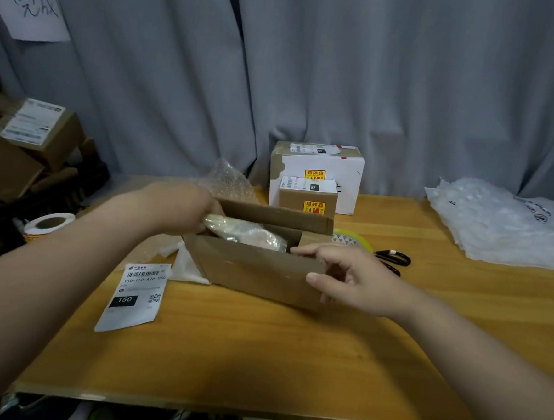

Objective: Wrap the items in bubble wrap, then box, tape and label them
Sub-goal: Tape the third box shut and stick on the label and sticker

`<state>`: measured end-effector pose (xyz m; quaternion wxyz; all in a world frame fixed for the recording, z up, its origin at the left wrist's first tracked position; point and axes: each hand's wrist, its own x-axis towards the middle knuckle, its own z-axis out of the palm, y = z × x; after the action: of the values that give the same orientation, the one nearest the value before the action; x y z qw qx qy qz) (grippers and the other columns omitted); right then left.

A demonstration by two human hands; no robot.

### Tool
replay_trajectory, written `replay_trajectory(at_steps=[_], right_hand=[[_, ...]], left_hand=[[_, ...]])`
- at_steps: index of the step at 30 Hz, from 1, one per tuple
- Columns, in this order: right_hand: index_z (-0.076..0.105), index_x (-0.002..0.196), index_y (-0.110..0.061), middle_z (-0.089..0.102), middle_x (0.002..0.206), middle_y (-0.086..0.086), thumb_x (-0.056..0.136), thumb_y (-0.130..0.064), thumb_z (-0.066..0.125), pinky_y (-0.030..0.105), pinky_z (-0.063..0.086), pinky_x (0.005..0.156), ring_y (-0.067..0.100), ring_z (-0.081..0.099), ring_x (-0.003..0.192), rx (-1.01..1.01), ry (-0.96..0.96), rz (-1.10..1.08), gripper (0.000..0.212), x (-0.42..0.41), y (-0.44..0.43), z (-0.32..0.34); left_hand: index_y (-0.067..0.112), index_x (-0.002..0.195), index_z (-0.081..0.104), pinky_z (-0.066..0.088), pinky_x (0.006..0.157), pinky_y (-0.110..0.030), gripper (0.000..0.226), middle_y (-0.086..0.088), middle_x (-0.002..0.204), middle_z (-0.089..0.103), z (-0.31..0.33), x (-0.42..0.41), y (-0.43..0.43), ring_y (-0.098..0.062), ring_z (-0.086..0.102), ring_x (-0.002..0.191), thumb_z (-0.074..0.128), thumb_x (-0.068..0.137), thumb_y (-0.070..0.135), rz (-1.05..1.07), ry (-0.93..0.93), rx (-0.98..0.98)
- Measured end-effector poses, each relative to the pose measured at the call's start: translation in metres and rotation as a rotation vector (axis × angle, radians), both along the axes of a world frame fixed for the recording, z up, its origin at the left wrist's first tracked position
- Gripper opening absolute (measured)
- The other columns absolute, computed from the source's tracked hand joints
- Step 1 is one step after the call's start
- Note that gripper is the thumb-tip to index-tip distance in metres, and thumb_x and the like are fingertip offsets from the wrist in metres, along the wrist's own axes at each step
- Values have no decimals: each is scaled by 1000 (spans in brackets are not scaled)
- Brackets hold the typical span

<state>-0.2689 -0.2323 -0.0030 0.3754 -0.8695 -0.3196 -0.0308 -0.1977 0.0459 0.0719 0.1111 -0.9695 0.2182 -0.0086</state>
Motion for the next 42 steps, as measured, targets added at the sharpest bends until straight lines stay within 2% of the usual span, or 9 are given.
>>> replay_trajectory(at_steps=[3,9,13,18,23,28,33,36,42], right_hand=[[39,79,-28,48,140,-10,90,-31,61,38,45,97,9,52,118,-333,-58,-13,25,9,3,0],[53,127,-37,44,131,-17,89,-42,63,17,40,86,-7,47,101,-427,-59,-3,40,15,-1,9],[66,110,-31,45,127,-19,88,-43,64,24,45,84,0,53,101,-395,-8,-44,26,15,-18,7],[35,89,-37,38,119,-14,84,-45,66,29,47,75,11,52,90,-394,-99,-151,32,12,-40,13],[44,90,-26,38,109,-13,76,-63,56,34,49,71,10,50,82,-358,-208,-329,41,13,-53,-4],[56,84,-21,52,90,-7,81,-58,51,28,42,49,16,54,78,-580,-560,-466,38,13,-41,-16],[67,69,-17,66,81,-3,79,-56,55,37,29,79,25,56,83,-661,-763,-592,42,16,-30,-13],[67,97,-19,69,95,-3,84,-50,54,38,23,100,22,58,102,-801,-557,-583,35,16,-10,7],[47,114,-25,58,91,-6,86,-44,56,32,46,71,17,57,84,-749,-293,-406,35,37,52,26]], left_hand=[[42,110,63,50,83,-32,28,14,109,63,-8,6,-5,-11,59,98,62,84,30,9,42,62],[24,120,59,38,83,-23,37,8,114,50,0,-3,-31,-10,47,96,58,89,45,-88,139,26],[21,114,58,39,73,-20,23,8,105,57,3,-12,-60,-3,49,83,53,94,32,-161,296,-113],[20,116,60,44,70,-20,22,9,95,57,-6,-12,-87,-6,53,81,51,96,17,-116,399,-427],[25,118,59,42,94,-28,25,4,119,59,-23,-8,-84,-13,53,109,45,98,32,-31,428,-618],[17,120,61,44,95,-32,91,-1,120,61,-24,-14,-71,-20,55,111,21,71,82,-106,240,-187],[20,107,54,44,86,-32,31,4,87,57,-43,-7,-44,-19,57,91,52,91,46,-68,-70,-266],[19,101,45,32,100,-38,20,3,83,59,-56,-4,-51,-21,57,89,43,96,38,-88,-195,-284],[22,103,57,21,104,-46,27,6,89,60,-37,19,-73,-20,54,97,49,85,41,-8,41,-70]])
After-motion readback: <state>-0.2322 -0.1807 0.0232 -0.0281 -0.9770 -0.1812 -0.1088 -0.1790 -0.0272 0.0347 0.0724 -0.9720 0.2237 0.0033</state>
